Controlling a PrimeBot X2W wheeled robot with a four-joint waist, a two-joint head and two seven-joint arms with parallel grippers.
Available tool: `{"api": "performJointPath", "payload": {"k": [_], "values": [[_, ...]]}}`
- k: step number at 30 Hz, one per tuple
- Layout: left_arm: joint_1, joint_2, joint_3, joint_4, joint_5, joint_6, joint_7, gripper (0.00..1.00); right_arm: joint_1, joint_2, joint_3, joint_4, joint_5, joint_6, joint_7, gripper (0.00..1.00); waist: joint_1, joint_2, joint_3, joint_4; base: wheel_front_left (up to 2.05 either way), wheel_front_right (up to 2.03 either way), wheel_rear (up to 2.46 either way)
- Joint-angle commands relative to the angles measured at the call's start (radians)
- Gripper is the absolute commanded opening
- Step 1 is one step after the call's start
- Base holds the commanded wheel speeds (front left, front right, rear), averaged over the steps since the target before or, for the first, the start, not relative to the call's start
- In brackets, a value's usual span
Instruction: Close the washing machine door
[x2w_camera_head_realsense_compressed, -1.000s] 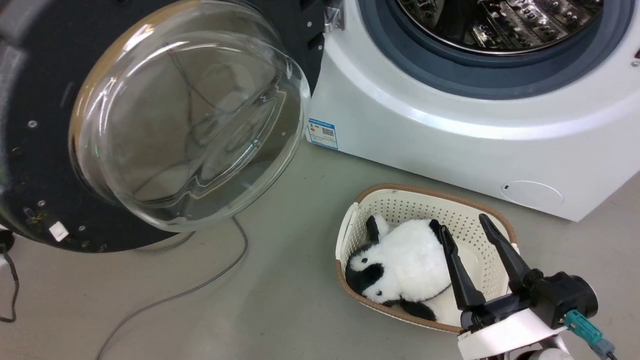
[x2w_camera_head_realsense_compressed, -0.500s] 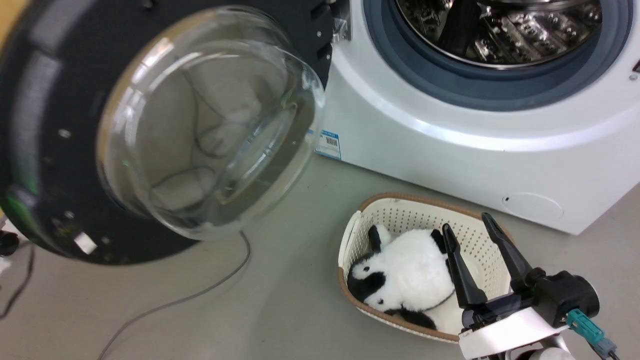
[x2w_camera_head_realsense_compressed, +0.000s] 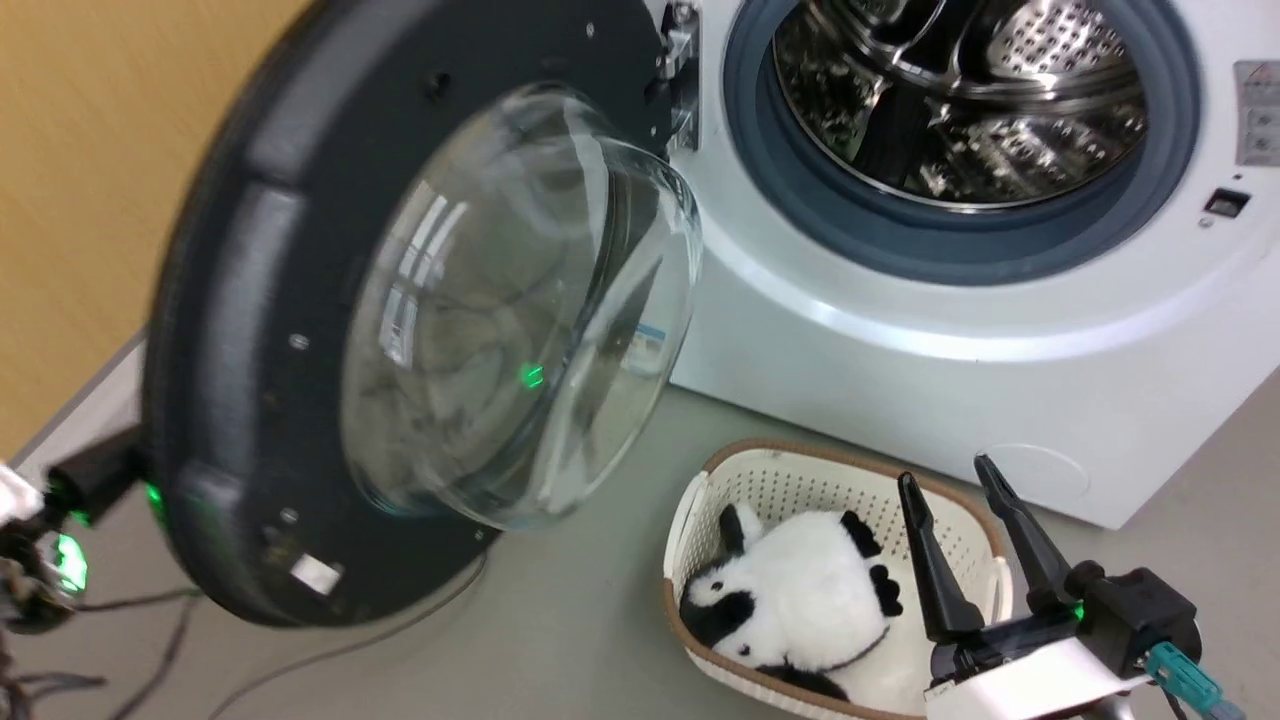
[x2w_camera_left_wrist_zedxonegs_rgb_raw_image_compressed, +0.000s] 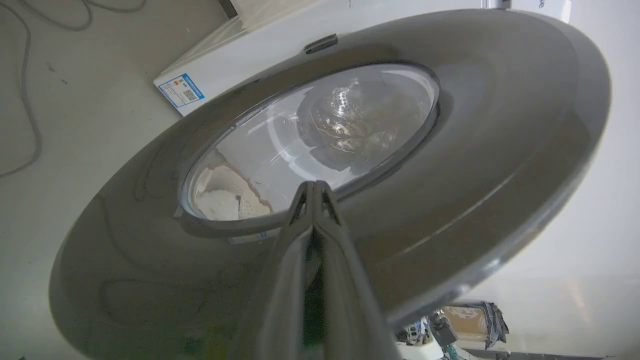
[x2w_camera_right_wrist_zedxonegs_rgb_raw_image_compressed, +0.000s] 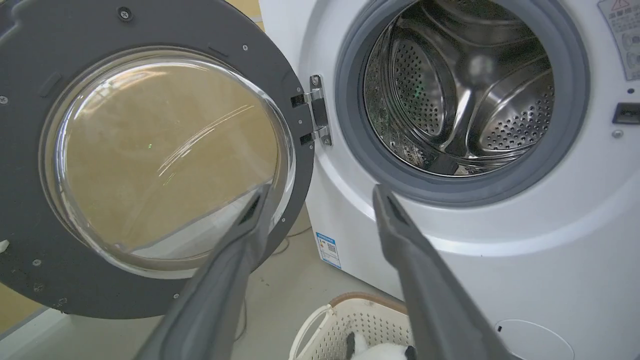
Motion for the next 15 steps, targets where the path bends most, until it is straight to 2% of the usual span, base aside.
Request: {"api": "performJointPath", "payload": {"k": [1, 7, 15], "values": [[0.042, -0.035, -0.02, -0.051, -0.009, 0.009, 0.025, 0.0, 0.012, 0.006, -0.006, -0.003, 0.007, 0.001, -0.004, 1.0, 0.0, 0.0, -0.017, -0.014, 0.0, 0.0, 0.0], [0.159, -0.126, -0.068, -0.196, -0.016, 0.025, 0.063, 0.0, 0.027, 0.008, -0.009, -0.003, 0.013, 0.001, -0.004, 1.0, 0.0, 0.0, -0.041, -0.055, 0.0, 0.0, 0.0], [0.336, -0.284, -0.127, -0.39, -0.05, 0.054, 0.08, 0.0, 0.047, 0.009, -0.017, -0.007, 0.027, 0.001, -0.004, 1.0, 0.0, 0.0, -0.056, -0.15, 0.0, 0.0, 0.0]]}}
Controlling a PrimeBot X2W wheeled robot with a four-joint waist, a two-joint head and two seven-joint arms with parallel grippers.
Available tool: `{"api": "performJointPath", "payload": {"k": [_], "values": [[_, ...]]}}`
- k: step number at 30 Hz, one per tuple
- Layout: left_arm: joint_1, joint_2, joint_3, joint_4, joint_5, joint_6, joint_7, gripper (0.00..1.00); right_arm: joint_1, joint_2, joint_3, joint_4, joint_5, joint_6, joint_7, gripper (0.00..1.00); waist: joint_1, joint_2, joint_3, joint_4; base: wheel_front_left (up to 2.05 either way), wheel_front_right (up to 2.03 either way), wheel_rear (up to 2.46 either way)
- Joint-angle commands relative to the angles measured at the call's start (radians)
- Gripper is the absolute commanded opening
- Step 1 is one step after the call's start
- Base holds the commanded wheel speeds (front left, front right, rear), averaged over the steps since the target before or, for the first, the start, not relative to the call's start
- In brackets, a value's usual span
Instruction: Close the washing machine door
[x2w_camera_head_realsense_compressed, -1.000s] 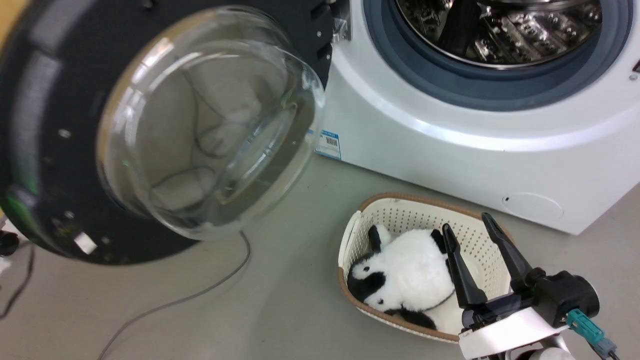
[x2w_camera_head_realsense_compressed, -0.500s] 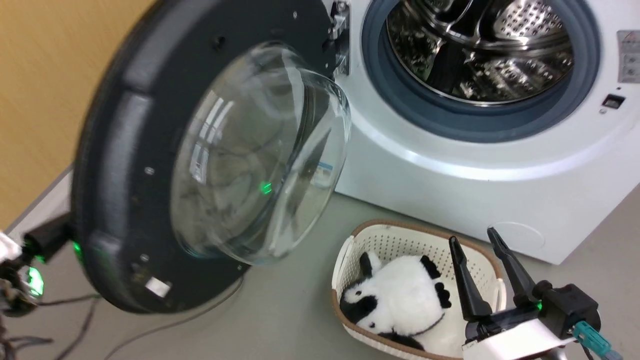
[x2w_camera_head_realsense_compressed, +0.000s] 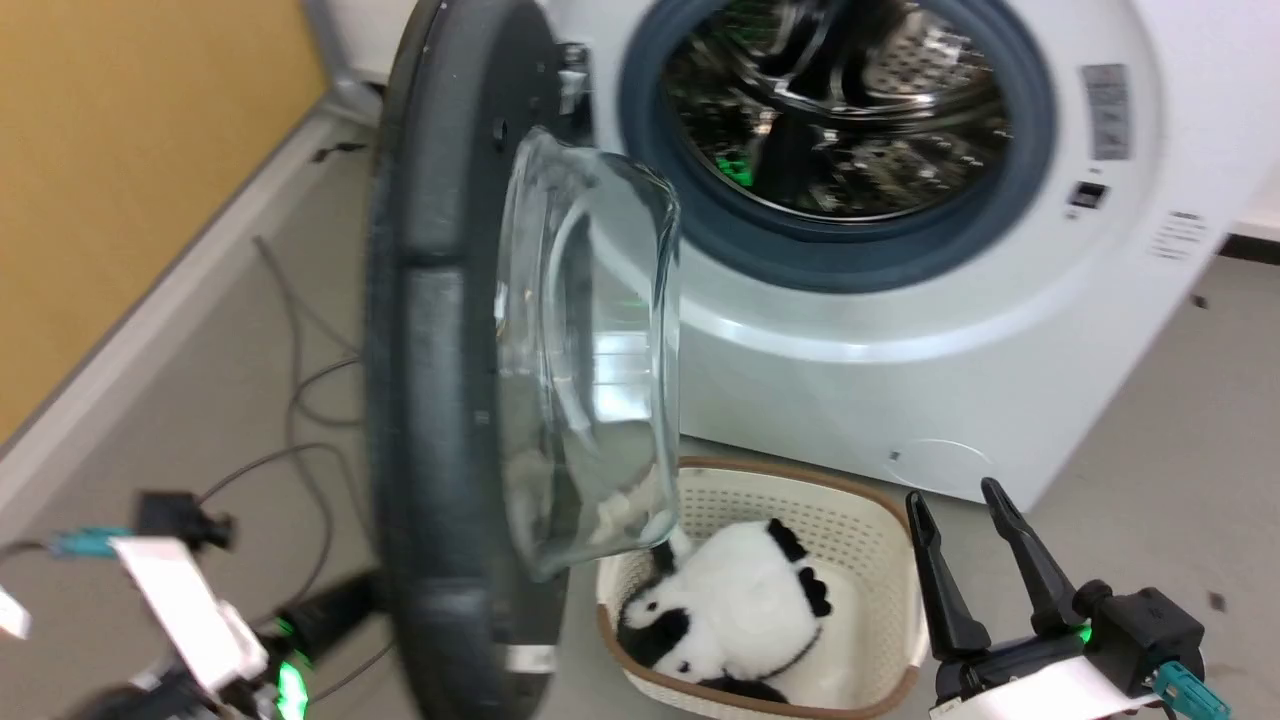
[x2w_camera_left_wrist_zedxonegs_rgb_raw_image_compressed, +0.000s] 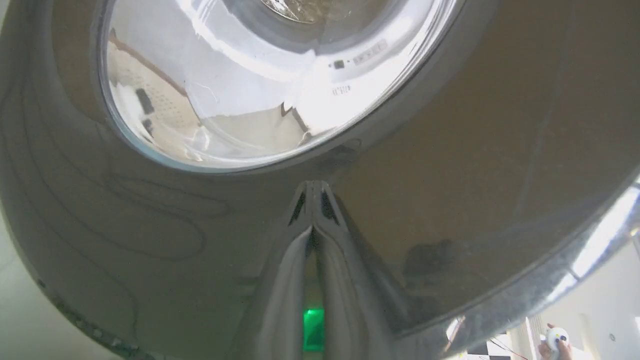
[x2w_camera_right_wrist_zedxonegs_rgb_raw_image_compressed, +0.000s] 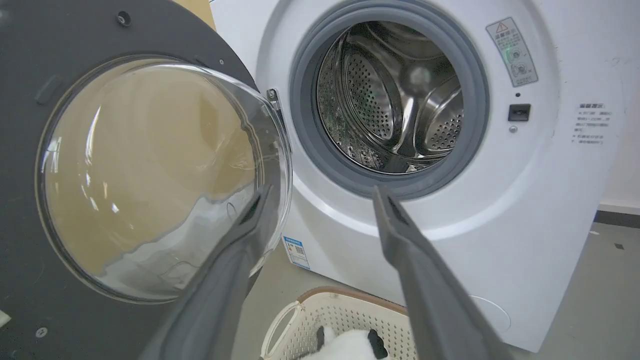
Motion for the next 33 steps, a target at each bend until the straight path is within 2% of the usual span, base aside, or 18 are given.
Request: {"api": "performJointPath", "payload": {"k": [1, 7, 19, 20, 27, 33], "values": [[0.029, -0.022, -0.015, -0.019, -0.012, 0.004, 0.002, 0.0, 0.012, 0.003, -0.005, -0.005, 0.003, 0.001, -0.005, 1.0, 0.0001, 0.0, -0.003, -0.038, 0.0, 0.0, 0.0], [0.085, -0.067, -0.088, -0.045, -0.035, -0.004, -0.071, 0.0, 0.022, 0.003, -0.02, -0.01, -0.005, 0.001, -0.005, 1.0, 0.0001, 0.0, 0.008, -0.118, 0.0, 0.0, 0.0], [0.111, -0.073, -0.265, -0.005, -0.106, -0.054, -0.333, 0.0, 0.02, 0.003, -0.015, -0.009, -0.023, 0.001, -0.005, 1.0, 0.0001, 0.0, 0.033, -0.323, 0.0, 0.0, 0.0], [0.111, -0.073, -0.265, -0.005, -0.106, -0.054, -0.333, 0.0, 0.02, 0.003, -0.015, -0.009, -0.023, 0.001, -0.005, 1.0, 0.0001, 0.0, 0.033, -0.323, 0.0, 0.0, 0.0], [0.053, -0.073, -0.338, -0.007, -0.104, -0.06, -0.551, 0.0, 0.016, 0.003, -0.006, -0.025, -0.021, 0.001, -0.005, 1.0, 0.0001, 0.0, 0.059, -0.435, 0.0, 0.0, 0.0], [-0.026, -0.073, -0.363, 0.02, -0.09, -0.06, -0.741, 0.0, 0.016, 0.003, 0.005, -0.033, -0.012, 0.001, -0.005, 1.0, 0.0001, 0.0, 0.081, -0.506, 0.0, 0.0, 0.0]]}}
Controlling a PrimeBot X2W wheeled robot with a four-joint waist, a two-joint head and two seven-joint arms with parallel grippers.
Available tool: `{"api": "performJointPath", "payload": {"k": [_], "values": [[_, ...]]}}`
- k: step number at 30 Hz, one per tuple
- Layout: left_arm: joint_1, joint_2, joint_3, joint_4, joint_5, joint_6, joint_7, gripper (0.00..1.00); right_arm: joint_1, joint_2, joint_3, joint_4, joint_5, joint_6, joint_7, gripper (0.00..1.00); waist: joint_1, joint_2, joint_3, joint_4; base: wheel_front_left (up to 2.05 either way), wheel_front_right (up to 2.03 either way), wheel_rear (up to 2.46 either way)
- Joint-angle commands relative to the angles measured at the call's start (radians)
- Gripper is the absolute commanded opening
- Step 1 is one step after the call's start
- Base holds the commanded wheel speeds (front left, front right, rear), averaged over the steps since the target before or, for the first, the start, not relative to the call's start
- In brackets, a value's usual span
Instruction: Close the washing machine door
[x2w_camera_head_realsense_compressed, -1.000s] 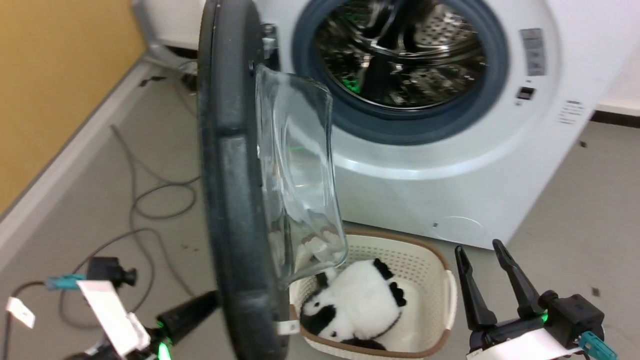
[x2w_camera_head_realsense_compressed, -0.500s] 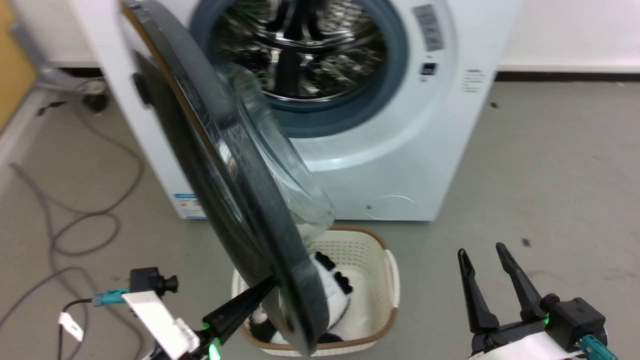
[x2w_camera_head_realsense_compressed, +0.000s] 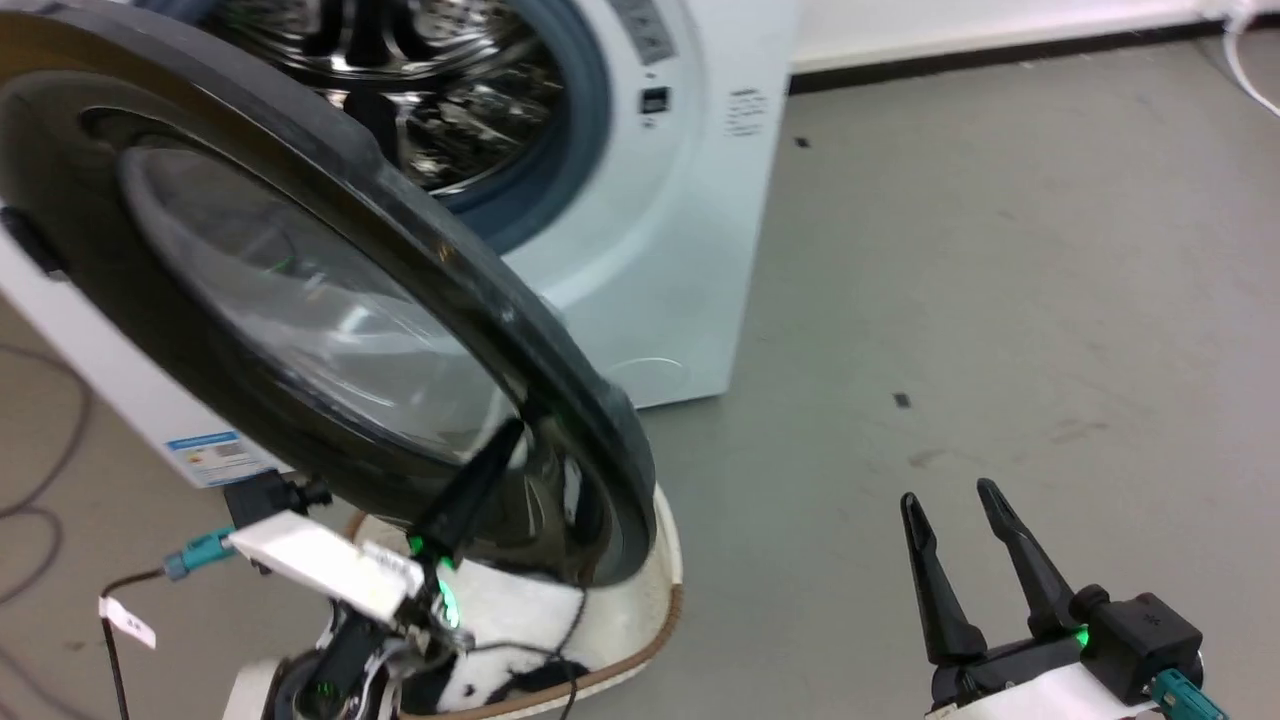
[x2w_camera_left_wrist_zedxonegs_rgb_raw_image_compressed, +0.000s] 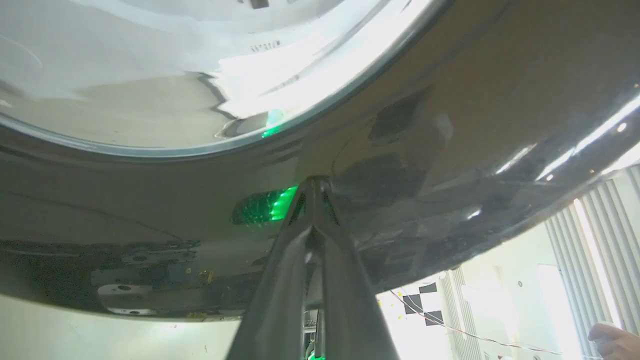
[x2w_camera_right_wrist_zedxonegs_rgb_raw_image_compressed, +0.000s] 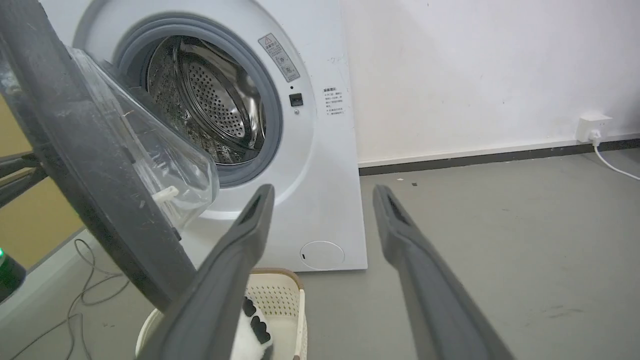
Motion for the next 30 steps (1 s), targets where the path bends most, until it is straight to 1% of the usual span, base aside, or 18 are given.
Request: {"api": "performJointPath", "payload": {"k": [1, 8, 12, 15, 18, 21, 23, 25, 27, 29, 30], "values": [[-0.019, -0.002, -0.005, 0.001, 0.008, -0.005, -0.011, 0.0, 0.0, 0.003, 0.002, -0.007, 0.005, 0.001, -0.004, 1.0, 0.0, -0.0001, 0.016, -0.026, 0.0, 0.0, 0.0], [-0.13, -0.002, -0.029, 0.055, 0.017, -0.005, -0.144, 0.0, 0.001, 0.003, 0.012, -0.014, 0.018, 0.001, -0.004, 1.0, 0.0, -0.0001, 0.04, -0.049, 0.0, 0.0, 0.0], [-0.148, 0.003, -0.052, 0.073, 0.027, -0.005, -0.166, 0.0, -0.003, 0.003, 0.016, -0.018, 0.027, 0.001, -0.004, 1.0, 0.0, -0.0001, 0.042, -0.041, 0.0, 0.0, 0.0], [-0.124, 0.023, -0.073, 0.046, 0.031, -0.005, -0.163, 0.0, -0.003, 0.003, 0.009, -0.02, 0.034, 0.001, -0.004, 1.0, 0.0, -0.0001, 0.034, -0.019, 0.0, 0.0, 0.0], [-0.074, 0.06, -0.108, -0.018, 0.057, -0.005, -0.171, 0.0, 0.0, 0.003, 0.005, -0.02, 0.033, 0.001, -0.004, 1.0, 0.0, -0.0001, 0.019, 0.011, 0.0, 0.0, 0.0], [-0.014, 0.118, -0.161, -0.086, 0.117, -0.005, -0.202, 0.0, 0.004, 0.003, -0.008, -0.025, 0.031, 0.001, -0.004, 1.0, 0.0, -0.0001, 0.001, 0.048, 0.0, 0.0, 0.0], [0.018, 0.175, -0.211, -0.127, 0.196, -0.005, -0.251, 0.0, 0.009, 0.003, -0.013, -0.034, 0.03, 0.001, -0.004, 1.0, 0.0, -0.0001, -0.013, 0.076, 0.0, 0.0, 0.0], [0.036, 0.246, -0.265, -0.163, 0.315, -0.005, -0.356, 0.0, 0.009, 0.003, 0.002, -0.053, 0.029, 0.001, -0.004, 1.0, 0.0, -0.0001, -0.023, 0.101, 0.0, 0.0, 0.0], [0.052, 0.314, -0.311, -0.16, 0.449, -0.005, -0.497, 1.0, 0.009, 0.003, 0.015, -0.073, 0.02, 0.001, -0.004, 1.0, 0.0, -0.0001, -0.034, 0.125, 0.0, 0.0, 0.0], [0.062, 0.378, -0.351, -0.133, 0.588, -0.005, -0.629, 1.0, 0.011, 0.003, 0.02, -0.092, 0.013, 0.001, -0.004, 1.0, 0.0, -0.0001, -0.044, 0.149, 0.0, 0.0, 0.0], [0.063, 0.399, -0.354, -0.119, 0.661, -0.005, -0.663, 1.0, 0.012, 0.003, 0.021, -0.103, 0.011, 0.001, -0.004, 1.0, 0.0, -0.0001, -0.048, 0.162, 0.0, 0.0, 0.0]]}}
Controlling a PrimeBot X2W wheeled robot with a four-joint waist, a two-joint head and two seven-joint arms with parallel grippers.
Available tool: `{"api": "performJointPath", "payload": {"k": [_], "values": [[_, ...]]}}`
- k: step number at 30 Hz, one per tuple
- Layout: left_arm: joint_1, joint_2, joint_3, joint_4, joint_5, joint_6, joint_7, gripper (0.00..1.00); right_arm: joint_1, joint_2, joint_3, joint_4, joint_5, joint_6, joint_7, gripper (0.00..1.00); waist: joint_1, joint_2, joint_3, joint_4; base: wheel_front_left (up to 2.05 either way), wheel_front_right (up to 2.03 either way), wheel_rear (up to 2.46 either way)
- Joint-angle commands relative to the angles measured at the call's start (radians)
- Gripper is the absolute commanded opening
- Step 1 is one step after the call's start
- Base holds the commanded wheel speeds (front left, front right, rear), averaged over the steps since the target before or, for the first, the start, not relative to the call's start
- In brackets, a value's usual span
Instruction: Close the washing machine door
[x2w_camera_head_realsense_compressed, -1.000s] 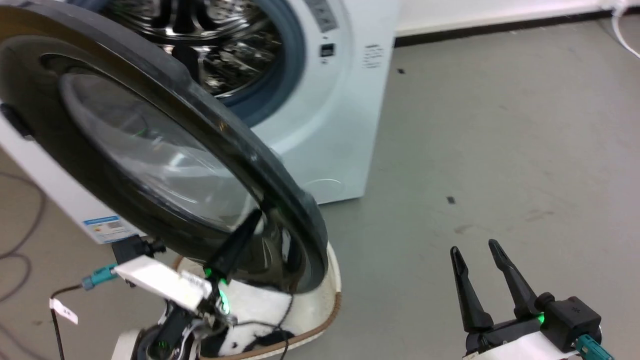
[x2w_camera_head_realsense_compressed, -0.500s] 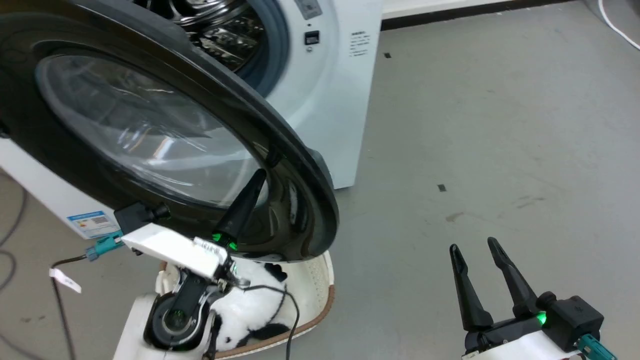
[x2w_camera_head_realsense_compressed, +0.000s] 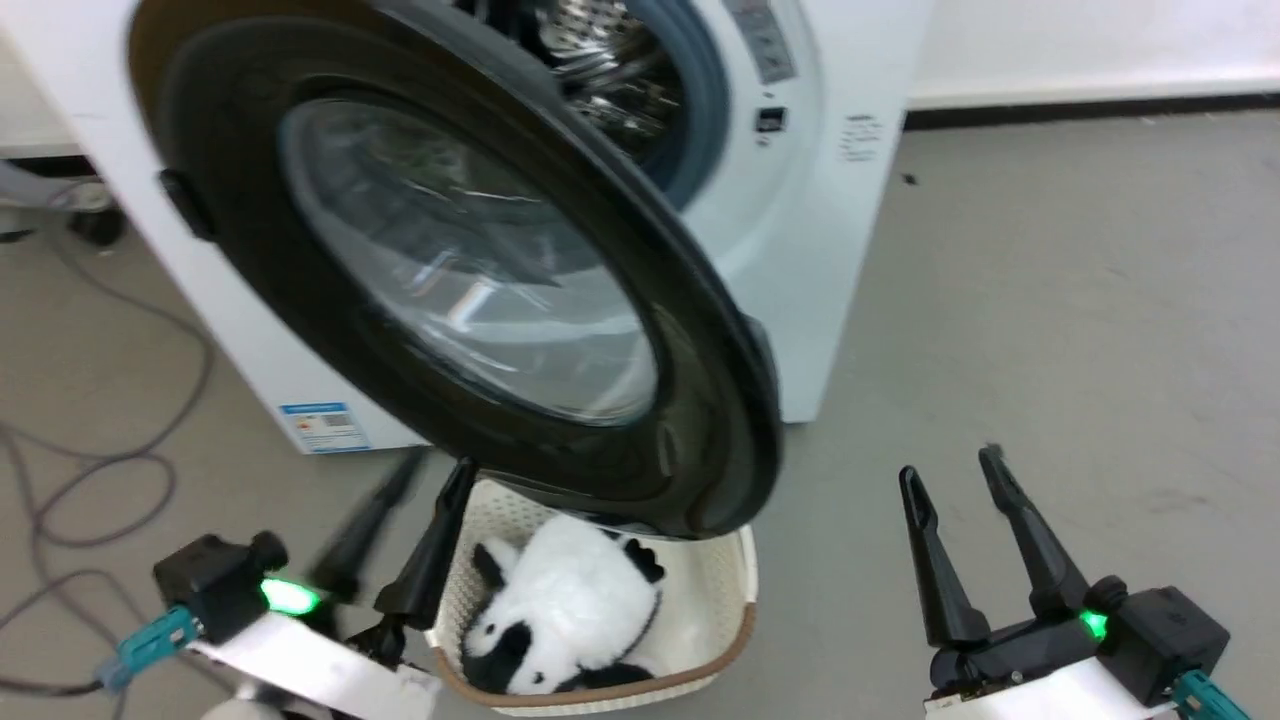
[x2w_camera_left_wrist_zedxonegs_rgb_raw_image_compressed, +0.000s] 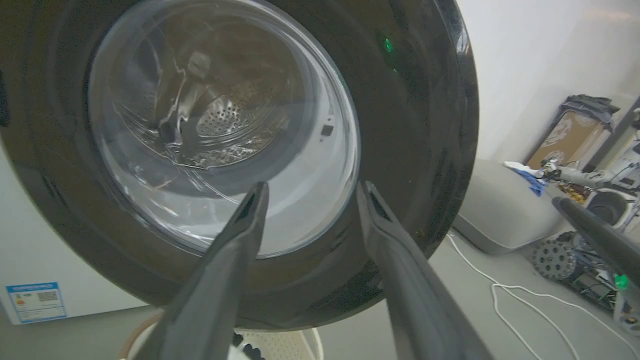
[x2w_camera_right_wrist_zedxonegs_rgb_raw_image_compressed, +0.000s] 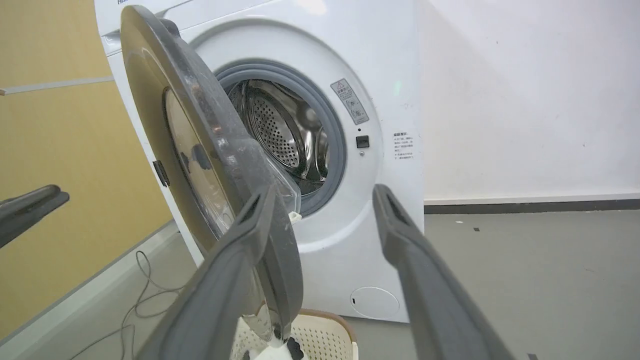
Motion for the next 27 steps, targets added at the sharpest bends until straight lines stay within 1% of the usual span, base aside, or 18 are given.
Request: {"api": "performJointPath", "payload": {"k": [1, 2, 6, 8, 9, 10, 11, 13, 15, 17, 20, 24, 27], "values": [[0.009, 0.001, 0.018, 0.014, 0.056, -0.005, -0.014, 1.0, 0.012, 0.002, 0.001, -0.014, -0.002, 0.001, -0.004, 1.0, 0.0, 0.0, -0.021, 0.037, 0.0, 0.0, 0.0], [0.013, -0.011, 0.053, 0.018, 0.111, -0.004, -0.018, 1.0, 0.015, 0.002, 0.002, -0.023, -0.004, 0.001, -0.004, 1.0, 0.0, 0.0, -0.025, 0.051, 0.0, 0.0, 0.0], [0.071, -0.121, 0.241, -0.05, 0.305, -0.004, -0.02, 1.0, 0.019, -0.016, 0.031, -0.048, -0.004, 0.001, -0.004, 1.0, 0.0, 0.0, -0.033, 0.098, 0.0, 0.0, 0.0], [0.109, -0.16, 0.297, -0.069, 0.385, -0.004, -0.02, 1.0, 0.018, -0.031, 0.051, -0.052, -0.006, 0.001, -0.004, 1.0, 0.0, 0.0, -0.035, 0.119, 0.0, 0.0, 0.0], [0.127, -0.174, 0.313, -0.071, 0.418, -0.004, -0.02, 1.0, 0.017, -0.038, 0.062, -0.051, -0.007, 0.001, -0.004, 0.76, 0.0, 0.0, -0.037, 0.129, 0.0, 0.0, 0.0], [0.143, -0.192, 0.327, -0.072, 0.442, -0.004, -0.02, 1.0, 0.017, -0.043, 0.074, -0.048, -0.005, 0.001, -0.004, 0.36, 0.0, 0.0, -0.038, 0.139, 0.0, 0.0, 0.0], [0.158, -0.214, 0.34, -0.072, 0.455, -0.004, -0.02, 1.0, 0.016, -0.05, 0.087, -0.043, -0.003, 0.001, -0.004, 0.0, 0.0, 0.0, -0.038, 0.149, 0.0, 0.0, 0.0], [0.184, -0.238, 0.347, -0.066, 0.481, -0.004, -0.02, 1.0, 0.012, -0.066, 0.112, -0.026, -0.006, 0.001, -0.004, 0.0, 0.0, 0.0, -0.039, 0.169, 0.0, 0.0, 0.0], [0.204, -0.238, 0.323, -0.052, 0.51, -0.004, -0.02, 1.0, 0.003, -0.077, 0.134, -0.005, -0.004, 0.001, -0.004, 0.0, 0.0, 0.0, -0.038, 0.189, 0.0, 0.0, 0.0], [0.213, -0.251, 0.312, -0.039, 0.512, -0.004, -0.02, 1.0, -0.011, -0.09, 0.15, 0.022, 0.0, 0.001, -0.004, 0.0, 0.0, 0.0, -0.035, 0.209, 0.0, 0.0, 0.0], [0.211, -0.252, 0.286, -0.019, 0.526, -0.005, -0.02, 1.0, -0.043, -0.113, 0.164, 0.079, -0.001, 0.001, -0.004, 0.0, 0.0, 0.0, -0.027, 0.241, 0.0, 0.0, 0.0], [0.197, -0.254, 0.259, 0.011, 0.521, -0.005, -0.02, 1.0, -0.11, -0.139, 0.167, 0.162, 0.004, 0.001, -0.004, 0.0, 0.0, 0.0, -0.003, 0.274, 0.0, 0.0, 0.0], [0.176, -0.252, 0.23, 0.033, 0.512, -0.005, -0.02, 1.0, -0.183, -0.163, 0.15, 0.232, 0.008, 0.001, -0.004, 0.0, 0.0, 0.0, 0.024, 0.302, 0.0, 0.0, 0.0]]}}
